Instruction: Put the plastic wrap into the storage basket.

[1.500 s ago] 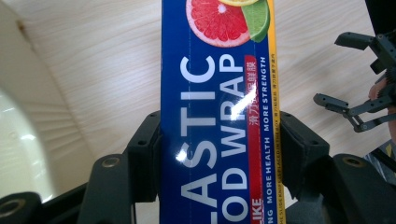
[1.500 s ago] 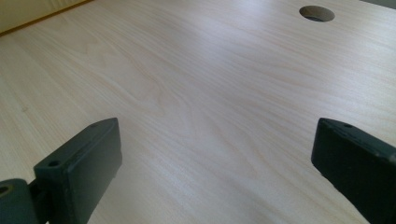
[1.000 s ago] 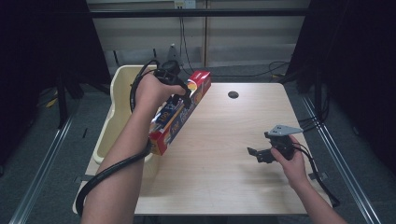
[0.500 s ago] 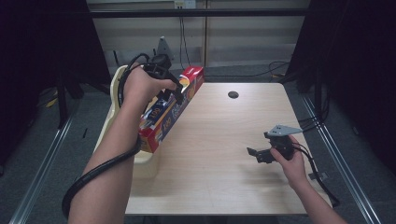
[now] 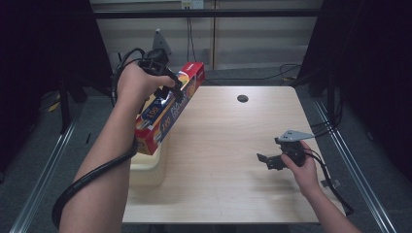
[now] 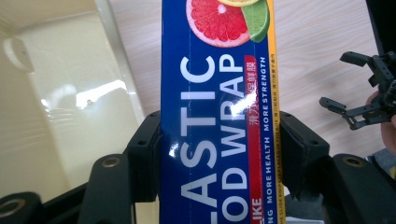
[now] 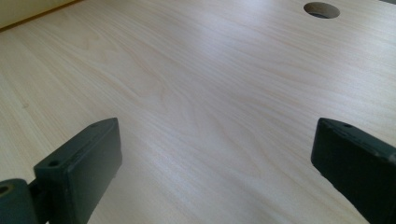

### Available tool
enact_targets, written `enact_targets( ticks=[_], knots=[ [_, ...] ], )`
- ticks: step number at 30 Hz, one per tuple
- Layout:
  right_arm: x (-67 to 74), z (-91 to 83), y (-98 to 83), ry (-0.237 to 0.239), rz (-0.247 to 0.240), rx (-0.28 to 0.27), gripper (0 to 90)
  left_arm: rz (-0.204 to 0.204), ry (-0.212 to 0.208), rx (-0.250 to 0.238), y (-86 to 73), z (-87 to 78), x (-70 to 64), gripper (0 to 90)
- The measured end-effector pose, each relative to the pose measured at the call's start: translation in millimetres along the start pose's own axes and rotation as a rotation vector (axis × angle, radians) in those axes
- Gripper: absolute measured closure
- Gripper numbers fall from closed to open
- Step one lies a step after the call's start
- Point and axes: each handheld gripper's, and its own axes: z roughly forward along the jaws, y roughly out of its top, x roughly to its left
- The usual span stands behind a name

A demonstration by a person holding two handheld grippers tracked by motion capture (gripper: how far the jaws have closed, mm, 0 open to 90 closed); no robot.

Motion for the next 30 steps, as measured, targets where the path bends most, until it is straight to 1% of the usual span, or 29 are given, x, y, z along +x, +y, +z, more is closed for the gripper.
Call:
enact_targets(
  ticks=[3, 10, 11, 13, 14, 15, 16, 19, 22, 23, 24, 26, 27, 29, 30],
  knots=[
    [0.0, 0.2, -0.1, 0.004, -0.003, 0.004, 1.9, -0.010, -0.002, -0.004, -1.0, -4.5, 2.1, 41.4],
    [-0.3, -0.2, -0.1, 0.000, -0.006, -0.001, 2.0, -0.018, 0.010, -0.012, -3.6, -12.8, 6.1, 41.4],
    [0.0, -0.1, -0.2, 0.001, -0.006, 0.001, 2.0, -0.026, 0.013, -0.017, -4.6, -14.4, 6.6, 41.4],
    [0.3, 0.0, -0.2, 0.002, -0.007, 0.001, 2.0, -0.023, 0.024, -0.024, -7.1, -18.2, 9.4, 41.4],
    [0.4, 0.1, -0.2, 0.002, -0.007, 0.002, 2.0, -0.025, 0.019, -0.026, -8.5, -19.7, 11.0, 41.4],
    [0.1, 0.3, -0.2, 0.003, -0.010, 0.000, 2.0, -0.031, 0.022, -0.028, -9.4, -20.5, 11.9, 41.4],
    [0.2, 0.2, -0.2, 0.002, -0.008, 0.000, 2.0, -0.036, 0.016, -0.027, -10.4, -21.3, 12.6, 41.4],
    [-0.1, 0.3, -0.1, 0.003, -0.008, -0.002, 2.0, -0.033, 0.029, -0.028, -12.8, -23.3, 15.4, 41.4],
    [0.0, 0.8, 0.2, 0.007, -0.008, 0.002, 2.0, -0.050, 0.023, -0.031, -15.7, -25.2, 18.3, 41.4],
    [0.3, 0.8, 0.3, 0.010, -0.003, 0.004, 2.0, -0.050, 0.023, -0.031, -15.7, -25.2, 18.3, 41.4],
    [0.3, 1.2, 0.6, 0.012, -0.007, 0.001, 2.0, -0.059, 0.027, -0.034, -17.5, -26.5, 19.7, 41.4],
    [0.7, 2.2, 0.9, 0.009, -0.009, 0.001, 2.0, -0.056, 0.028, -0.033, -18.2, -27.8, 20.9, 41.4],
    [0.6, 2.8, 0.9, 0.012, -0.009, 0.002, 2.0, -0.064, 0.029, -0.037, -20.0, -29.6, 22.2, 41.4],
    [0.7, 3.1, 1.1, 0.007, -0.011, 0.004, 2.0, -0.069, 0.031, -0.040, -21.1, -30.8, 22.9, 41.4],
    [0.6, 3.5, 1.5, 0.006, -0.013, 0.004, 2.0, -0.066, 0.030, -0.039, -21.9, -31.7, 24.0, 41.4]
  ],
)
